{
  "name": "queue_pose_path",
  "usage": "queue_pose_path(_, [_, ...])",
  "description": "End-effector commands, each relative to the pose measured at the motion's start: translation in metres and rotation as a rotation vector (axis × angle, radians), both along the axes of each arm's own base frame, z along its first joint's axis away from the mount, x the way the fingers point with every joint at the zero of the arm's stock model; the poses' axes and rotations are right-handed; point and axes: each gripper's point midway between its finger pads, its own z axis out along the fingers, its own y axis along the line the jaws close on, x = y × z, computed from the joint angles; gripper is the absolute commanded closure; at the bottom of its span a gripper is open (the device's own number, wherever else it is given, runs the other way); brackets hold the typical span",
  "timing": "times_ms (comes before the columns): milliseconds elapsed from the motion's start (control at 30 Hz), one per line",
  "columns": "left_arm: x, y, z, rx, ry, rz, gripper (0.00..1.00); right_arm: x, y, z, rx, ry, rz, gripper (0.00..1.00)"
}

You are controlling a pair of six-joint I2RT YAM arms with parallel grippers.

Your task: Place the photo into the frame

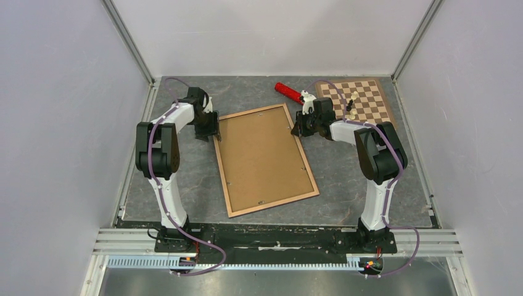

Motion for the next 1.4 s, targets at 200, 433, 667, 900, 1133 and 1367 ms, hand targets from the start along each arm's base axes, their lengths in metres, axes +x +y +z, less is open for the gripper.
queue_pose_path(200, [0.001, 0.020, 0.007, 0.050, 0.003, 0.033, 0.36, -0.021, -0.009, -0.031, -0.048, 0.090, 0.002, 1.00])
queue_pose_path(433, [0.010, 0.017, 0.006, 0.026, -0.001, 0.069, 0.32, -0.023, -0.010, -0.031, -0.050, 0.092, 0.003, 1.00])
queue_pose_path(667, [0.009, 0.018, 0.006, 0.034, -0.002, 0.056, 0.31, -0.022, -0.012, -0.032, -0.051, 0.092, 0.001, 1.00])
queue_pose_path(900, [-0.004, 0.011, -0.001, 0.016, 0.024, 0.026, 0.33, -0.022, -0.011, -0.033, -0.045, 0.097, -0.001, 1.00])
queue_pose_path(1133, [0.006, 0.007, 0.000, -0.021, 0.019, 0.080, 0.32, -0.023, -0.011, -0.032, -0.044, 0.095, -0.002, 1.00])
queue_pose_path(1367, [0.013, 0.004, -0.001, -0.035, 0.016, 0.090, 0.32, -0.023, -0.011, -0.033, -0.044, 0.096, 0.000, 1.00])
